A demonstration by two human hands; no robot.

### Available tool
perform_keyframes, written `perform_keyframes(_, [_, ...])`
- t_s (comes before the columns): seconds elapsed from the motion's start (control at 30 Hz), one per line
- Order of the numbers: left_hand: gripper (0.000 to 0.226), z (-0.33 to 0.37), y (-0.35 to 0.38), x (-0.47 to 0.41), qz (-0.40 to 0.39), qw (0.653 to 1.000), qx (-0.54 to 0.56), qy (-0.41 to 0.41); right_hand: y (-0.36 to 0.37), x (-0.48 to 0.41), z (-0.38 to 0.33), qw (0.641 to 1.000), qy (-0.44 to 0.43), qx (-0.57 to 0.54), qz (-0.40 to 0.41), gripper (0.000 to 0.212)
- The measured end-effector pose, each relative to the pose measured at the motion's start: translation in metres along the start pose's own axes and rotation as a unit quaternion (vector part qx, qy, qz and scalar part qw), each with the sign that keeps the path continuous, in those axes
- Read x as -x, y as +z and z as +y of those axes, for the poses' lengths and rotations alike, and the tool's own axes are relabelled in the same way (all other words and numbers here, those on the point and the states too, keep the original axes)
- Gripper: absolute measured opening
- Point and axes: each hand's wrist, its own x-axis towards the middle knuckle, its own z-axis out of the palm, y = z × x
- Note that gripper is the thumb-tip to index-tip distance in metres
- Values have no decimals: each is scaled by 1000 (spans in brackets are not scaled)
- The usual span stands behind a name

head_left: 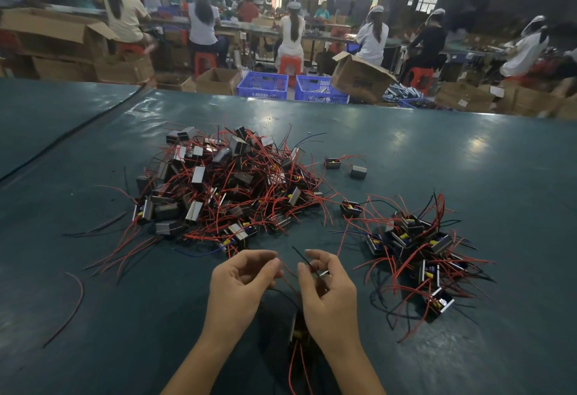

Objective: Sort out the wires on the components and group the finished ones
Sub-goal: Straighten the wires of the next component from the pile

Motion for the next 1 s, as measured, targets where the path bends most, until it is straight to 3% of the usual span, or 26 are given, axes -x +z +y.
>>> perform_keyframes(0.2, [25, -1, 1, -4, -2, 999, 5, -39, -1, -2, 1, 999, 24, -29, 7, 16])
perform_keyframes(0.33, [13, -4, 2, -2, -29, 997, 3, -65, -2, -2, -1, 999, 17, -28, 18, 20])
perform_keyframes(0.53, [13, -4, 5, 0, -48, 997, -10, -51, -4, -1, 0, 1000, -2, -11, 15, 27])
perform_keyframes(0.77, [14, -4, 5, 0, -41, 999, -14, -33, -5, -1, 0, 993, -105, 59, -21, 25])
perform_keyframes(1.0, [15, -1, 3, 0, -43, 999, -27, -13, -5, -2, 6, 993, -92, 58, -39, 25])
